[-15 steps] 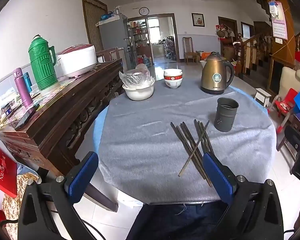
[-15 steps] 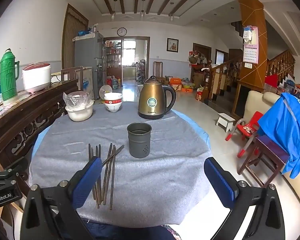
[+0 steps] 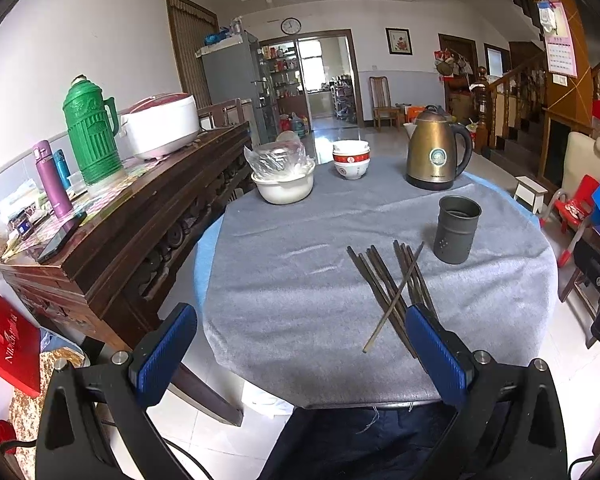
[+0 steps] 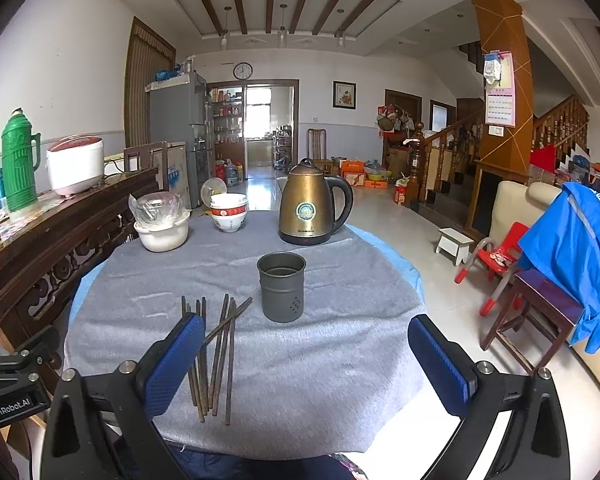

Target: Organize utensils

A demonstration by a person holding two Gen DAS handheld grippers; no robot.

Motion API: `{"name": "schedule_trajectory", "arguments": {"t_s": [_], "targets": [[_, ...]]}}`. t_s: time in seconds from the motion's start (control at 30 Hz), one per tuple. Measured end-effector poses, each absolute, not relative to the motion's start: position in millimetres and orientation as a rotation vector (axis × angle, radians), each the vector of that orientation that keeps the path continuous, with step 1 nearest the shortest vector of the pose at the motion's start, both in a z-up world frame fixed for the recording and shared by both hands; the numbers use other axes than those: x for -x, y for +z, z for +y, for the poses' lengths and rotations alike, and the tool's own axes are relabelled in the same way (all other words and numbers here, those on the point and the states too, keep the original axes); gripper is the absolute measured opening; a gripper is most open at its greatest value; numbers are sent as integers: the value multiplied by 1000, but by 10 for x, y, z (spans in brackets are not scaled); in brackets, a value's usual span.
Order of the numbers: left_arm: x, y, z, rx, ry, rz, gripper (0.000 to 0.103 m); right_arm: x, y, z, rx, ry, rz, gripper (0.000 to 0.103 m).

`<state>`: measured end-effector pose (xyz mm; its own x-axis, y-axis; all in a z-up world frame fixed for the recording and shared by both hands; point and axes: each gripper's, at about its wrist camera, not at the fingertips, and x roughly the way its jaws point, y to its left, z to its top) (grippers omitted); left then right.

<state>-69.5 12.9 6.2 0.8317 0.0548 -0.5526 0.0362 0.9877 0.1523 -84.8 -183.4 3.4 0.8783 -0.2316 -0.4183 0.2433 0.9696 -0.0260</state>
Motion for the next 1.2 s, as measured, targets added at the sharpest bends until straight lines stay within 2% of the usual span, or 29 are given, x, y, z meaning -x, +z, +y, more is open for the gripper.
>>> {"name": "schedule_trajectory", "arguments": {"t_s": [0.63,1.2], "targets": [[638,21,141,-166,24,621,103,788,14,-1888,-86,-205,491,103],[630,15,162,-161,25,624,103,719,-10,-1845,-101,-175,447,103]]}}
